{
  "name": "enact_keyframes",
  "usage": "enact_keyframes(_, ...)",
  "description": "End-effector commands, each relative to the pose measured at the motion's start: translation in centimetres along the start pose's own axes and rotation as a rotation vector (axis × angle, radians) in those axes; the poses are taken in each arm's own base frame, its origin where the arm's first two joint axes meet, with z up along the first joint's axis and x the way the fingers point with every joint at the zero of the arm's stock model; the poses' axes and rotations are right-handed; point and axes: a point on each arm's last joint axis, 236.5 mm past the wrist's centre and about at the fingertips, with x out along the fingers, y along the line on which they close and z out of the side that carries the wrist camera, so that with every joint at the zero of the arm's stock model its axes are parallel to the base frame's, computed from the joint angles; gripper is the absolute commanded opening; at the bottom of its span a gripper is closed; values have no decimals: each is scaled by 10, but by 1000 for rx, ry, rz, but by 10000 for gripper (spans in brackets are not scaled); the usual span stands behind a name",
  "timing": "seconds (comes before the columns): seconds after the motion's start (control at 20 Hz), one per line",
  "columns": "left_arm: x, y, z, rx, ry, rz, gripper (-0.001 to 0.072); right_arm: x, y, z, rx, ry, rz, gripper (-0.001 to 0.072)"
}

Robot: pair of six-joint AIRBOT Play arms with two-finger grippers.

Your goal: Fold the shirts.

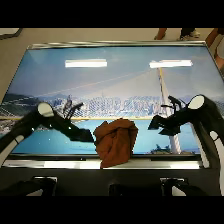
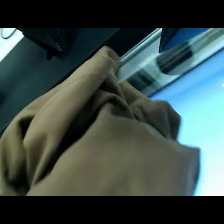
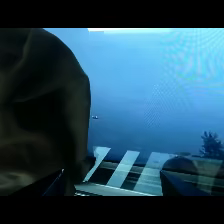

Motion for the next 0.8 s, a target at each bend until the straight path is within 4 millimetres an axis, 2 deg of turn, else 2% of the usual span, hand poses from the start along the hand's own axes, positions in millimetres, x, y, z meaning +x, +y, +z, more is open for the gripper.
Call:
enact_keyframes(0.0,49,-10,-11,-95,-107,-129,700,25,-8,-1,41,7,15,670)
enact_keyframes(0.05,54,-18,-6,-82,-128,-149,653,28,-8,-1,38,16,22,670)
enact_keyframes(0.15,62,-31,3,-70,-164,-180,642,35,-5,-2,48,41,45,671)
enact_keyframes(0.2,66,-30,4,-71,-166,-171,564,39,-1,-2,46,54,68,675)
enact_keyframes(0.25,68,-29,4,-73,-161,-167,447,45,1,-2,35,68,71,679)
enact_keyframes(0.3,69,-28,3,-77,-158,-167,289,53,3,-4,18,87,62,682)
enact_keyframes(0.35,68,-27,4,-78,-159,-168,79,63,5,-3,9,99,57,689)
enact_keyframes(0.4,67,-28,3,-76,-156,-172,39,73,8,0,-3,98,52,687)
enact_keyframes(0.45,66,-29,0,-73,-144,-179,39,81,10,5,-5,86,50,676)
enact_keyframes(0.6,64,-33,-8,-46,-117,-192,38,100,33,19,47,53,134,659)
enact_keyframes(0.7,61,-36,-7,-39,-126,-194,38,112,47,18,62,63,169,653)
enact_keyframes(0.75,60,-37,-7,-35,-129,-195,38,118,53,16,60,71,174,585)
